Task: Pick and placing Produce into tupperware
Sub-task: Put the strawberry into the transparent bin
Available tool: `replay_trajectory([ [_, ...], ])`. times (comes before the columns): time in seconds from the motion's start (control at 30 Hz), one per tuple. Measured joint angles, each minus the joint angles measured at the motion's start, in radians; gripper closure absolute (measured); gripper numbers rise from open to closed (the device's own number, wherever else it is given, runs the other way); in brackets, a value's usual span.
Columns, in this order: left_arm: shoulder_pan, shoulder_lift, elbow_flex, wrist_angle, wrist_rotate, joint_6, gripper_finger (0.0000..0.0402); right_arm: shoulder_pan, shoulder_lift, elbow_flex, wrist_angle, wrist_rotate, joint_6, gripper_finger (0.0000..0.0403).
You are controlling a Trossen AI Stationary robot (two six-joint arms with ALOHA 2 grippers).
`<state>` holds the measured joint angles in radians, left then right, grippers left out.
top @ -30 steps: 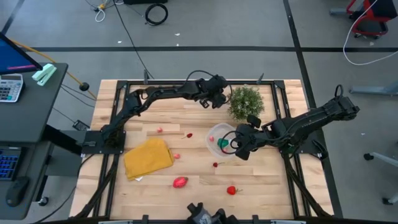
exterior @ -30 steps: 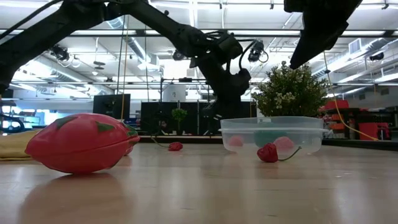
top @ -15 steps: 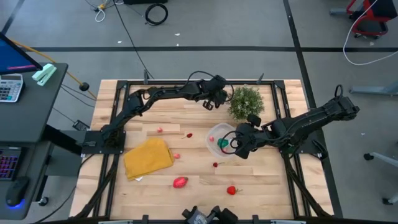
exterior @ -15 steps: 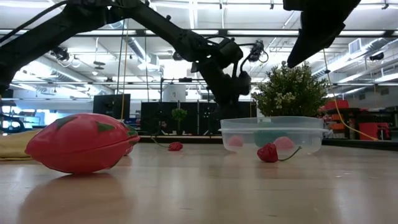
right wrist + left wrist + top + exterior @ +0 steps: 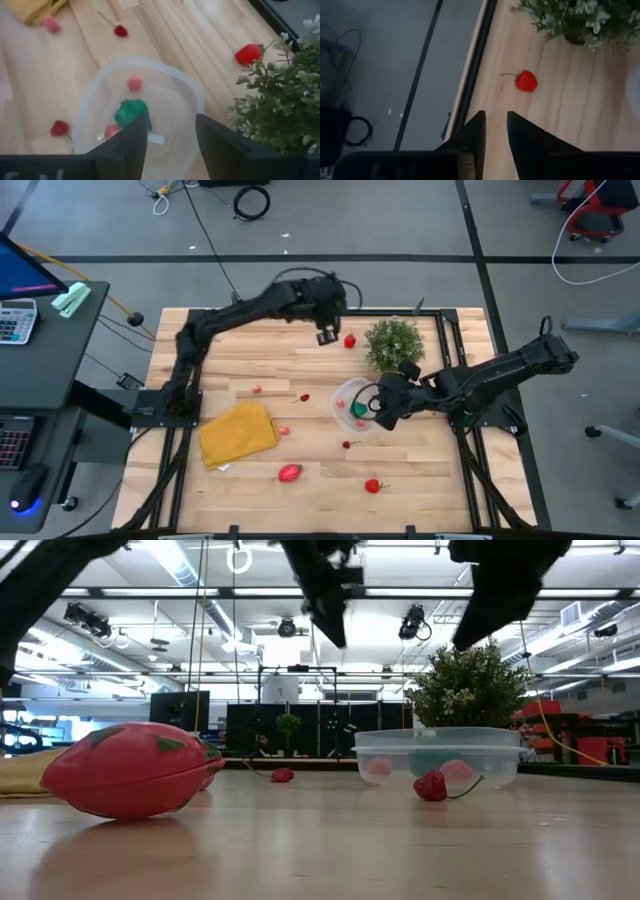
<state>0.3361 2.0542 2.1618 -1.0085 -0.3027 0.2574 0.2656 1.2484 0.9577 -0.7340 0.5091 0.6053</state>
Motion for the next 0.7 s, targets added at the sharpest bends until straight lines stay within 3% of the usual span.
replay_trajectory([
  [0.23,0.012,-0.202,0.002,-0.042,-0.029,-0.004,0.0304,-0.137,0.014,0.002,0.369,-0.182,-0.208,0.0229],
  [0.37,0.023,-0.325,0.003,-0.034,-0.063,-0.010,0.0284,-0.272,0.076,0.004,0.362,-0.203,-0.247,0.0229],
  [0.47,0.028,-0.403,0.003,-0.009,-0.065,-0.021,0.0267,-0.398,0.149,0.065,0.357,-0.292,-0.270,0.0229],
  [0.57,0.027,-0.453,0.003,0.013,-0.069,-0.038,0.0254,-0.500,0.243,0.201,0.328,-0.376,-0.328,0.0229],
  [0.7,0.027,-0.491,0.003,0.001,-0.071,-0.038,0.0242,-0.609,0.392,0.471,0.099,-0.386,-0.436,0.0229],
])
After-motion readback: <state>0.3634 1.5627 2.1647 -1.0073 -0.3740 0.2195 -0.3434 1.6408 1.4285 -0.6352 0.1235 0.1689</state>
